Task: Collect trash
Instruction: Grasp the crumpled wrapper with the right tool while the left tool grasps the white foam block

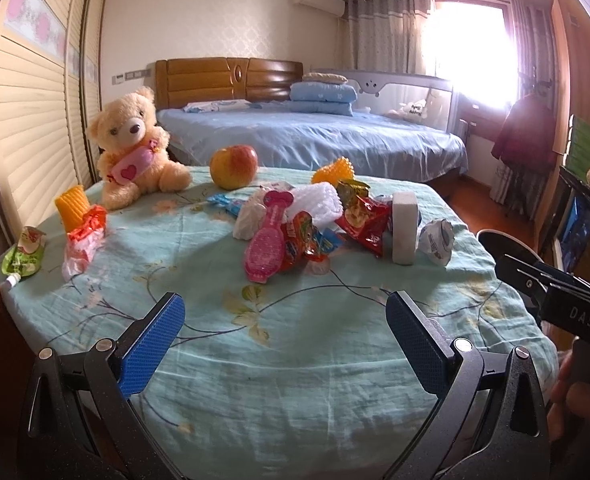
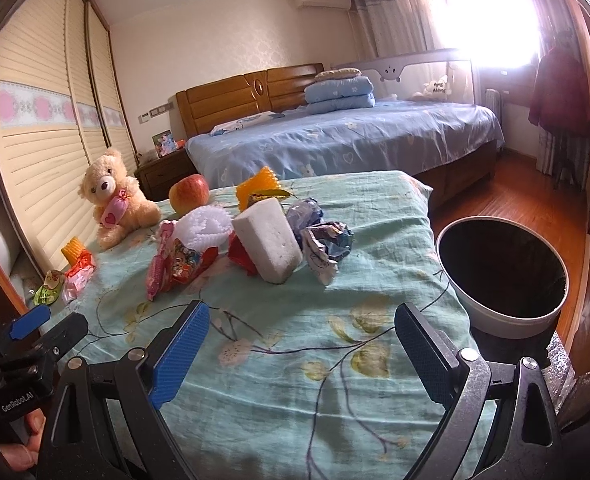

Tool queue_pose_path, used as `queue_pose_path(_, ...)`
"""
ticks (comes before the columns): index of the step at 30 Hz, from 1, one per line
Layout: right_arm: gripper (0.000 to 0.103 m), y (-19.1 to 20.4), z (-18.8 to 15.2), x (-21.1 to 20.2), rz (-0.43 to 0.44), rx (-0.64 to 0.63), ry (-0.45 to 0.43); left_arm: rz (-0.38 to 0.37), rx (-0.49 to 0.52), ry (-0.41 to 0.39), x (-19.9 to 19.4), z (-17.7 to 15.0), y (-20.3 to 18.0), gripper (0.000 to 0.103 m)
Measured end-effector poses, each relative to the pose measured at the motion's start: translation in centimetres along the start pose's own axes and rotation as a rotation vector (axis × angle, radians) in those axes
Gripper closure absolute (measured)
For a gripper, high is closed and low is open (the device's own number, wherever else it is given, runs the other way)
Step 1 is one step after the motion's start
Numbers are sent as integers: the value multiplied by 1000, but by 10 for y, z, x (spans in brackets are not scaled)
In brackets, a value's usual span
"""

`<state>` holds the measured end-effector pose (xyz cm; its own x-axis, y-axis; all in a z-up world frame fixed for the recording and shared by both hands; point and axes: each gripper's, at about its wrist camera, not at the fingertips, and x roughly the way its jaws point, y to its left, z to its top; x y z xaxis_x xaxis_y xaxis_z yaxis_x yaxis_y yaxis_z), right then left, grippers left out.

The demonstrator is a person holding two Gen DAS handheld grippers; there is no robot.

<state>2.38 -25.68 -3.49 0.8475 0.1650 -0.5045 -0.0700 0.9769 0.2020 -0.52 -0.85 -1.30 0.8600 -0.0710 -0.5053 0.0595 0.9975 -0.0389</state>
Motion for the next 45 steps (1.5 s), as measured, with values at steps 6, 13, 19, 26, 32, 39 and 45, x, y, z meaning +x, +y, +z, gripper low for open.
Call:
queue_pose_path(6, 11, -21, 9, 21, -8, 28, 46, -37, 5, 52, 22, 4, -10, 0)
queue_pose_path(13, 29, -39, 17, 49, 21, 59, 125, -70, 52, 86, 49, 12, -33, 0)
queue_pose_path(19, 45, -45, 23, 78, 62, 64, 202, -91, 67, 125, 70, 16, -44, 7)
queue_pose_path(26, 53, -50, 27, 99, 98, 69, 257, -105, 76, 162, 90, 20, -52, 7)
queue_pose_path(32, 83, -49, 34, 111, 140, 54, 279, -126, 103, 179, 104, 24, -64, 8)
queue_pose_path(39, 89, -63, 34, 102, 158, 75, 270, -165, 116, 200, 122, 33, -83, 9)
queue_pose_path(45, 89, -83, 36, 85, 143, 119, 244, -191, 120, 211, 142, 41, -105, 27)
